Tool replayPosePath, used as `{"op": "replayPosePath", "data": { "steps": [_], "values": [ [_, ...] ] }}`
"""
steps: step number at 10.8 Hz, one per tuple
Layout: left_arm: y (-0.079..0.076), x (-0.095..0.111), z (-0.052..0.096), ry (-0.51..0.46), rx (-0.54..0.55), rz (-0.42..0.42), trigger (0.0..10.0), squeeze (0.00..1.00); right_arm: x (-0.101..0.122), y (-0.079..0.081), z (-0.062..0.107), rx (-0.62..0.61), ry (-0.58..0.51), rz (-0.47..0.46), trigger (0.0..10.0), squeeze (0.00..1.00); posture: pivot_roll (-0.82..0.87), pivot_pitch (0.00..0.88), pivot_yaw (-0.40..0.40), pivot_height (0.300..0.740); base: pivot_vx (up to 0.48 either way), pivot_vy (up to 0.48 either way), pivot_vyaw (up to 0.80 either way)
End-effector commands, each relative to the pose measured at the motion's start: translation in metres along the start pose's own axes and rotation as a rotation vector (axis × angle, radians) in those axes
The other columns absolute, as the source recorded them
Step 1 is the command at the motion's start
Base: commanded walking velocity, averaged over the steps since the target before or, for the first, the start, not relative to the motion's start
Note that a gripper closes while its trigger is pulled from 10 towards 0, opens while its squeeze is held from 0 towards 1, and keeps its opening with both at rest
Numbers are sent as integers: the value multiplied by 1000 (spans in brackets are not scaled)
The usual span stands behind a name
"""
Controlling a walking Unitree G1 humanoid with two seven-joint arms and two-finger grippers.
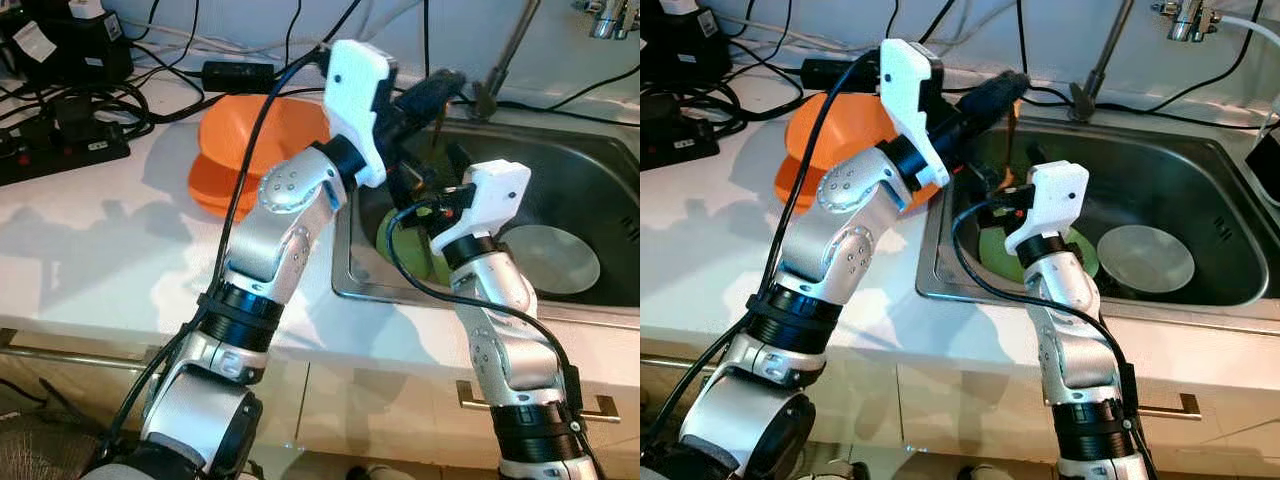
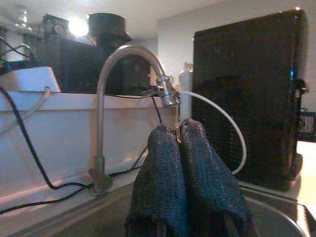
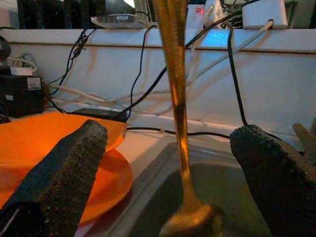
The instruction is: Kitchen organization
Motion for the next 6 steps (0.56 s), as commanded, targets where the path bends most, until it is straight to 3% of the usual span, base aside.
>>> {"op": "replayPosePath", "data": {
  "steps": [1, 2, 3, 4, 5, 6],
  "values": [
    [-7, 0, 0, 6, -31, 0, 10000, 0, 2, -5, -3, -19, -4, 25, 10000, 0, -31, 36, -80, 740, 0, 0, 0],
    [-8, -2, 1, 15, -34, 5, 10000, 0, 0, -9, -3, -39, 4, 30, 5137, 0, -29, 35, -82, 740, 0, 0, 0],
    [-9, -2, 1, 20, -37, 8, 10000, 0, -1, -12, -4, -54, 11, 38, 4863, 0, -29, 34, -83, 740, 0, 0, 0],
    [-10, -3, 1, 26, -40, 10, 10000, 0, -3, -16, -4, -76, 17, 46, 3804, 0, -29, 36, -83, 740, 0, 0, 0],
    [-11, -4, 2, 29, -41, 10, 10000, 0, -3, -19, -5, -86, 17, 50, 0, 0, -29, 36, -83, 740, 0, 0, 0],
    [-10, -5, 2, 34, -40, 11, 10000, 0, -3, -19, -5, -87, 15, 51, 0, 0, -30, 40, -83, 740, 0, 0, 0]
  ]
}}
Point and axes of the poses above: a point about 5 cm out from each wrist's last joint towards the gripper, its own z axis pointing back from the gripper into the wrist, its own x axis along the axis of the wrist's last joint, y = z × x, the point moved 4 cm from there along -z, pointing out of the wrist towards the gripper, and after that the axes turned 4 degrees about z, right-handed, at the moved point
